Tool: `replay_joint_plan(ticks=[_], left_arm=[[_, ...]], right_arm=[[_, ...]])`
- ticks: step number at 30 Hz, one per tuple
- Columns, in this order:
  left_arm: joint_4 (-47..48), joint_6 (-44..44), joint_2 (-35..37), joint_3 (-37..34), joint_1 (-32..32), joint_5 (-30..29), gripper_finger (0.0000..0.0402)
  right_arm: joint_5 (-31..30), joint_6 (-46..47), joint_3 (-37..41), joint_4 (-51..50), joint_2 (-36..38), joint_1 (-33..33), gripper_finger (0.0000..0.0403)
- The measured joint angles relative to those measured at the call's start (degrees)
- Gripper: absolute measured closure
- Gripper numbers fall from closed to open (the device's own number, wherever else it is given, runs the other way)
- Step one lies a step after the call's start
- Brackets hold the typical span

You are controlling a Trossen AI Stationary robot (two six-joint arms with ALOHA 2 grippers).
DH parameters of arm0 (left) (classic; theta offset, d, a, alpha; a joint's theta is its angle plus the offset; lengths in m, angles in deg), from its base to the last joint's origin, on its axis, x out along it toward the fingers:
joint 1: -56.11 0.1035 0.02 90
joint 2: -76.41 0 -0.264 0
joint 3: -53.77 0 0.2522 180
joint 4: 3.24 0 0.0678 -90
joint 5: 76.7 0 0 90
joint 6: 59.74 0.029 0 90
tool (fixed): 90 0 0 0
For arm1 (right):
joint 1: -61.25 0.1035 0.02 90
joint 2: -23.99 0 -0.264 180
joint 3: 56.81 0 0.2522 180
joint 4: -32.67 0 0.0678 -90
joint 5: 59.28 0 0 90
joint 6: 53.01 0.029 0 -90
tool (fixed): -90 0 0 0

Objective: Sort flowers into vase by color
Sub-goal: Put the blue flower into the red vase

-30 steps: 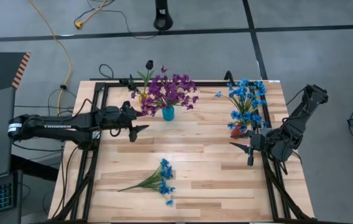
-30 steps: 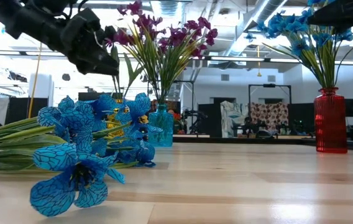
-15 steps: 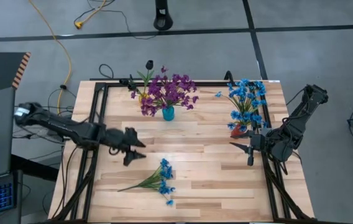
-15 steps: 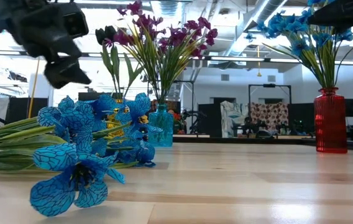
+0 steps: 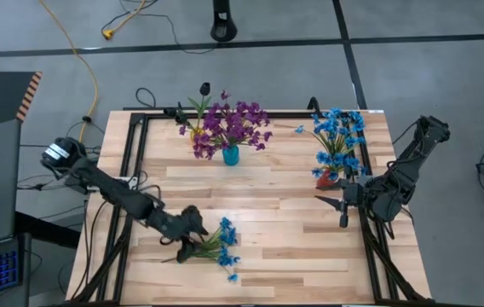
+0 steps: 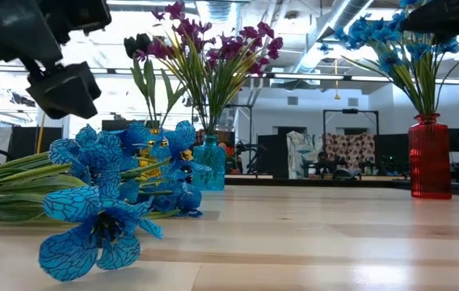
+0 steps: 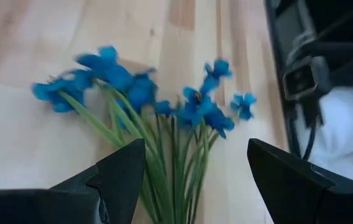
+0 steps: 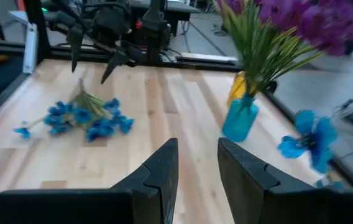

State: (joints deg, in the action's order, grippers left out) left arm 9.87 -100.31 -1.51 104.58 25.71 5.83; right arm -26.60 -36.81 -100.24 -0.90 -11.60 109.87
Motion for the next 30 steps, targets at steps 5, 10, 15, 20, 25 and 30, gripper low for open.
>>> replay_joint_plan(ticks=[5,10,15,20,25,30], left_arm=[[11.6,0.6,-7.5,8.8,-2.1,0.1,0.0132],[20.5,0.3,-14.0,16.1,-3.6,-1.6,0.0132],[23.5,-2.2,-18.4,20.0,-4.6,-2.0,0.0132],[24.3,-3.5,-19.6,21.8,-5.5,-3.1,0.0132],[27.9,-3.4,-19.6,24.2,-5.7,-4.8,0.0132],[33.8,-5.1,-19.6,25.5,-5.7,-4.8,0.0132]], right_arm=[[2.6,4.9,0.0,0.0,0.0,0.0,0.0264],[5.2,5.4,0.0,0.0,-0.5,0.0,0.0264],[6.5,5.4,0.0,0.0,-2.3,0.0,0.0264],[6.7,5.4,0.0,0.0,-5.1,0.0,0.0264],[6.7,5.4,0.0,0.3,-8.2,0.0,0.0264],[6.7,6.7,0.0,1.7,-11.6,0.0,0.0264]])
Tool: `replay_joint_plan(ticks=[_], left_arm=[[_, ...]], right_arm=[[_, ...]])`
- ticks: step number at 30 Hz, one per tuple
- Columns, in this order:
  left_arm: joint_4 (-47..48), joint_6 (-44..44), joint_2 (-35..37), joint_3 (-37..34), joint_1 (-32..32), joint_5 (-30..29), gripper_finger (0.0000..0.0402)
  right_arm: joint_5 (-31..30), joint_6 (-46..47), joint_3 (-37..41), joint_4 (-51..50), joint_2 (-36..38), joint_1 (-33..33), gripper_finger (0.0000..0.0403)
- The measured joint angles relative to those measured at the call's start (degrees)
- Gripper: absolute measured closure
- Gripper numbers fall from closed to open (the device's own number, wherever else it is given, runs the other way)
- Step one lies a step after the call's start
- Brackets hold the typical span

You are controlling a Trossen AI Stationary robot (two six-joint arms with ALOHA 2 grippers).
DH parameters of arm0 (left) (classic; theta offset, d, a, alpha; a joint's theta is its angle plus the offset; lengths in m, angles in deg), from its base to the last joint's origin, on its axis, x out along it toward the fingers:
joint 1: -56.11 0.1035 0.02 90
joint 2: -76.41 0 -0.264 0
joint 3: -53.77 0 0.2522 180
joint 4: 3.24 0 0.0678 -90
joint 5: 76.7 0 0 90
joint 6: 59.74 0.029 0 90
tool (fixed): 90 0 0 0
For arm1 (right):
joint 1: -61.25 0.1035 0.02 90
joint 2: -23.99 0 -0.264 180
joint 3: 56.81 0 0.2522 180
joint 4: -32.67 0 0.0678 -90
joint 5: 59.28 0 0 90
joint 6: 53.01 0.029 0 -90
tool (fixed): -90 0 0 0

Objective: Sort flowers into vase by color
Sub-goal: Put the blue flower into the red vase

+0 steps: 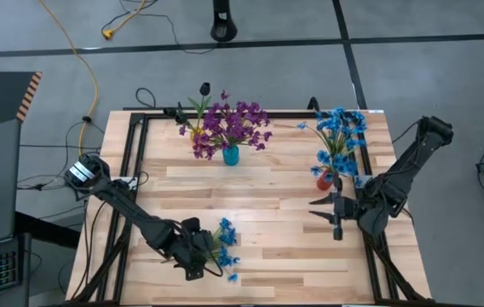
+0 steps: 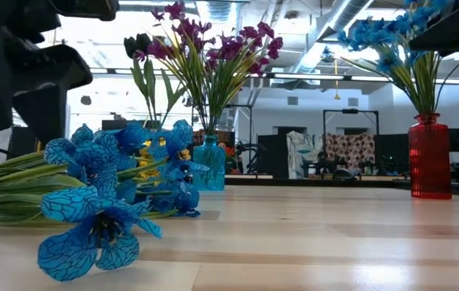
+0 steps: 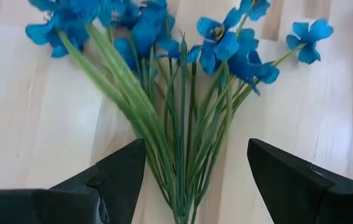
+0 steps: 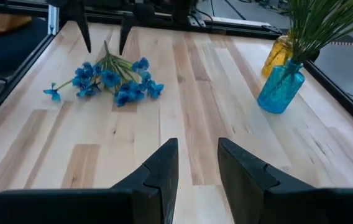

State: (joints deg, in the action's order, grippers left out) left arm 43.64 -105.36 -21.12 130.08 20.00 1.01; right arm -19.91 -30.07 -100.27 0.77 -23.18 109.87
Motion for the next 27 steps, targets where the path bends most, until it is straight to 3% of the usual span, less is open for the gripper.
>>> replay_joint_plan(ticks=[5,13,27], left_arm=[[0.9,-2.1,0.0,0.0,-0.9,0.2,0.0132],[1.2,-3.1,-1.3,-0.2,-3.2,-4.4,0.0132],[0.8,-5.0,-4.8,-0.2,-3.3,-4.5,0.0132]], right_arm=[[0.0,0.1,0.0,2.5,-3.2,0.0,0.0264],[0.1,0.2,0.0,5.5,-7.1,0.0,0.0264],[0.5,-0.9,-1.9,8.5,-8.2,0.2,0.0264]])
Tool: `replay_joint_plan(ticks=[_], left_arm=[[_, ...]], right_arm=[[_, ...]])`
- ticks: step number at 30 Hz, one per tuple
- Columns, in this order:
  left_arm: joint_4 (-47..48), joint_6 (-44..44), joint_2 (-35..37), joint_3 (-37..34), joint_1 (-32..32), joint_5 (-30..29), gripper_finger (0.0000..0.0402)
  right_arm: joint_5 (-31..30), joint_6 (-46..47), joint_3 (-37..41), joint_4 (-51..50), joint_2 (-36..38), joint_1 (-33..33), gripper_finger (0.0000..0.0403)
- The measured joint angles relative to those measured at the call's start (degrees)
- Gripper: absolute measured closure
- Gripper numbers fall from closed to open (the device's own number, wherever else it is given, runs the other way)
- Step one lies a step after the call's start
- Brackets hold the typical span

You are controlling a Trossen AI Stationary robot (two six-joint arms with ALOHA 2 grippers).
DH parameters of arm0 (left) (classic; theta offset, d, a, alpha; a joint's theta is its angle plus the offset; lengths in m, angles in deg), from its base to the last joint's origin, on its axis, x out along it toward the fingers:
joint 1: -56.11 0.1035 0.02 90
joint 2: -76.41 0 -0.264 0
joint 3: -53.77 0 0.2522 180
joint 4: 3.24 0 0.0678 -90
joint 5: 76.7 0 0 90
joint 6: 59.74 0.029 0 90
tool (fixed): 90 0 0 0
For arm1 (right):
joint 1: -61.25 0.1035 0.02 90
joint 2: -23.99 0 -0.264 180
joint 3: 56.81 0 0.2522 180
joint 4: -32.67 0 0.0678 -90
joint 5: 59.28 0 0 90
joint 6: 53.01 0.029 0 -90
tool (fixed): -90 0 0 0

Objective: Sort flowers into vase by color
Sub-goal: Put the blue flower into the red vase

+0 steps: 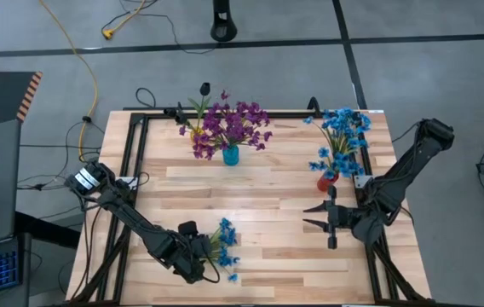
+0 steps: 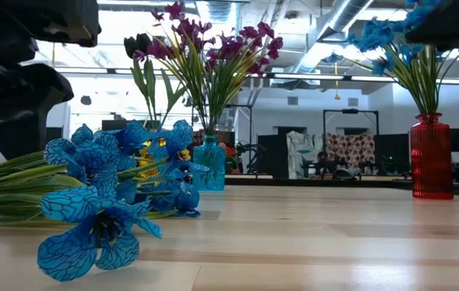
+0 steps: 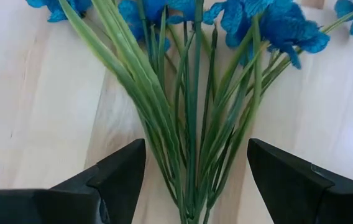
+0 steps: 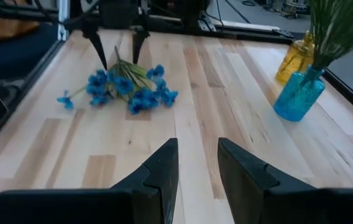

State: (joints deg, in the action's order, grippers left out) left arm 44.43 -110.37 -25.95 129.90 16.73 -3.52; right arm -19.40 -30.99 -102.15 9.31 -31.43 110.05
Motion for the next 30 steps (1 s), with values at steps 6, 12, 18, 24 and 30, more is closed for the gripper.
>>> replay_joint_plan(ticks=[6,12,18,24,30], left_arm=[[-0.2,0.0,-0.8,0.0,0.5,-0.4,0.0132],[-0.8,-1.1,-3.4,-0.1,1.2,1.0,0.0132],[-1.9,-1.0,-3.5,0.1,2.1,0.1,0.0134],[-1.8,-1.0,-3.6,0.1,2.5,0.3,0.0179],[-3.7,-1.0,-3.7,0.1,3.0,0.0,0.0253]], right_arm=[[3.8,0.0,-2.8,0.0,0.0,1.7,0.0264],[4.0,0.2,-3.2,0.0,-0.1,5.5,0.0264],[5.5,2.0,-3.2,0.4,-0.1,7.8,0.0264],[5.5,2.0,-3.2,0.5,-0.1,8.3,0.0264],[5.5,2.0,-3.2,0.5,-0.1,8.1,0.0264]])
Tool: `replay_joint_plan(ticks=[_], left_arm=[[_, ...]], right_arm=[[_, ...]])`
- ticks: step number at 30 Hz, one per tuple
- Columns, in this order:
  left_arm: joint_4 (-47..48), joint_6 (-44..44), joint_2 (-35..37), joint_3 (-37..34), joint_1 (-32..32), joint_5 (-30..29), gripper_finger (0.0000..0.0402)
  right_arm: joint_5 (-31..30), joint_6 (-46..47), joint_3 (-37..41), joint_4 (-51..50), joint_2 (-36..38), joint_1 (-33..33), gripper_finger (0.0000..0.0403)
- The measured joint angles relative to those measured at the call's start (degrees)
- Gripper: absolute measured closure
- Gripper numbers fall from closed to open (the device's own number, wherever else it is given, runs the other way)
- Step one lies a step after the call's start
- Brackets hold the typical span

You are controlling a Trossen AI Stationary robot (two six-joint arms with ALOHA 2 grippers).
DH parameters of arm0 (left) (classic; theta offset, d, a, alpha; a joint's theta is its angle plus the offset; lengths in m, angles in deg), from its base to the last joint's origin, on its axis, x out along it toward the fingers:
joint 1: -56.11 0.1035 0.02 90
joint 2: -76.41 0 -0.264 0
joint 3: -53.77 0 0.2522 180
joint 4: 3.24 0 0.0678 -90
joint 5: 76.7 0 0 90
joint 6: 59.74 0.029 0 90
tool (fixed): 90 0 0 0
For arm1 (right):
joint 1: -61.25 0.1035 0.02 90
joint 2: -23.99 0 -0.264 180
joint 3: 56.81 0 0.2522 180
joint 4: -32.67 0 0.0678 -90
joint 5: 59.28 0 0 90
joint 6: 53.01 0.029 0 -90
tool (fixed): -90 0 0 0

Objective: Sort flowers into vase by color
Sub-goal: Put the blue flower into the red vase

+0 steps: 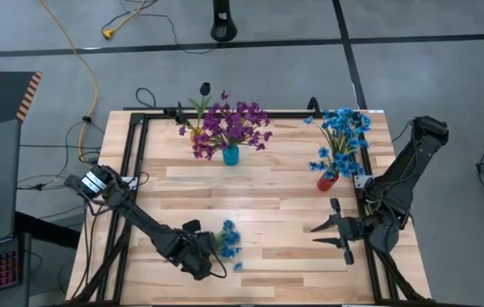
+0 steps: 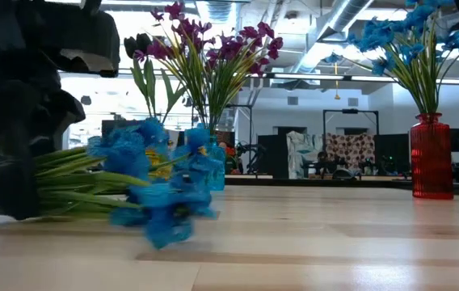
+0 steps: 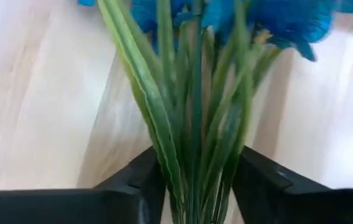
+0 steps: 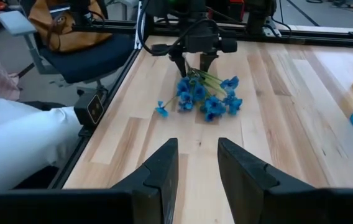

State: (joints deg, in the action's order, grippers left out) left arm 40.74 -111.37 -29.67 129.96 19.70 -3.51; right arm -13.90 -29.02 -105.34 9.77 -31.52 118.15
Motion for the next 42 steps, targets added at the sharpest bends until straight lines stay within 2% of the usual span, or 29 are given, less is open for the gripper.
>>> replay_joint_plan(ticks=[8,15,20,27,31,42], left_arm=[[-9.9,5.7,0.0,0.0,1.6,-4.6,0.0339],[-16.8,10.9,0.0,0.0,3.6,-7.2,0.0393],[-20.6,13.2,0.0,0.0,5.2,-8.1,0.0394],[-26.0,16.1,0.0,0.0,7.0,-8.2,0.0391],[-30.8,18.9,0.0,0.0,7.8,-11.3,0.0391],[-49.3,30.4,0.0,0.0,10.6,-17.6,0.0391]], right_arm=[[0.0,0.0,0.0,0.1,0.0,0.0,0.0264],[-0.2,0.0,0.0,1.5,0.0,0.0,0.0264],[-0.3,0.0,0.0,2.3,0.0,0.0,0.0250],[-0.3,0.0,0.0,2.4,0.0,-1.2,0.0189],[-0.3,0.0,0.0,2.4,0.0,-3.0,0.0164],[-0.3,0.0,0.0,2.4,0.0,-4.3,0.0159]])
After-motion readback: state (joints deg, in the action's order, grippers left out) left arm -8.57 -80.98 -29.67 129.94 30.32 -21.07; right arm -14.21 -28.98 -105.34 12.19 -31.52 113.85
